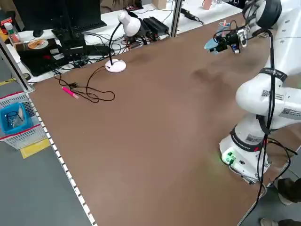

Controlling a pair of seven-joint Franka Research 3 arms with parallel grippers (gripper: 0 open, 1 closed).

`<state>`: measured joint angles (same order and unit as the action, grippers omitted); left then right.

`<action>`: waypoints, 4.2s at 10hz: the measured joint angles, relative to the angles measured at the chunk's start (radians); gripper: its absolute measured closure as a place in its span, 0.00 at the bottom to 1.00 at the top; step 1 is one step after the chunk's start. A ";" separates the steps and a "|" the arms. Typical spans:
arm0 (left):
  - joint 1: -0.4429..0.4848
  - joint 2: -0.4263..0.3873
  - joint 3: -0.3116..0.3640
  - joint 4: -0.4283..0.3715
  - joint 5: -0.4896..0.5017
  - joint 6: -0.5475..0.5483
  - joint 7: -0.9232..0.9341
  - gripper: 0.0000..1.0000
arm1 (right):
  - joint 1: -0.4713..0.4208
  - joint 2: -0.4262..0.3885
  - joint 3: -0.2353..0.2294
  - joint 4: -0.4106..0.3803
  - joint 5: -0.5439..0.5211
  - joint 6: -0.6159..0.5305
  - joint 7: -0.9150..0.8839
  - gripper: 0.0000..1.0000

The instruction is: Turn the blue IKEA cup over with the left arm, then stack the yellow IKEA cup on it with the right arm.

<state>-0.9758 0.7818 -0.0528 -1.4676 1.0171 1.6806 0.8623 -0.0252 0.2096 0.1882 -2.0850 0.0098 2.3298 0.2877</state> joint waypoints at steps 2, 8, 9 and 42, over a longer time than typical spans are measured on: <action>-0.133 0.088 0.096 0.042 0.005 -0.012 -0.004 0.32 | 0.002 0.000 0.000 0.001 0.026 0.012 0.016 0.96; -0.351 0.278 0.274 0.181 0.013 -0.017 -0.106 0.28 | 0.023 0.000 0.000 0.017 0.027 0.012 0.067 0.96; -0.362 0.305 0.281 0.199 0.013 -0.017 -0.127 0.26 | 0.023 0.000 0.000 0.017 0.027 0.012 0.067 0.96; 0.382 -0.890 0.300 -0.512 -0.603 0.491 -0.594 0.01 | 0.571 0.213 0.068 0.376 -0.183 -0.104 1.004 0.96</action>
<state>-0.5935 -0.1087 0.2470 -1.9797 0.4146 2.1716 0.2682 0.5454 0.4231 0.2561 -1.7095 -0.1737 2.2254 1.2920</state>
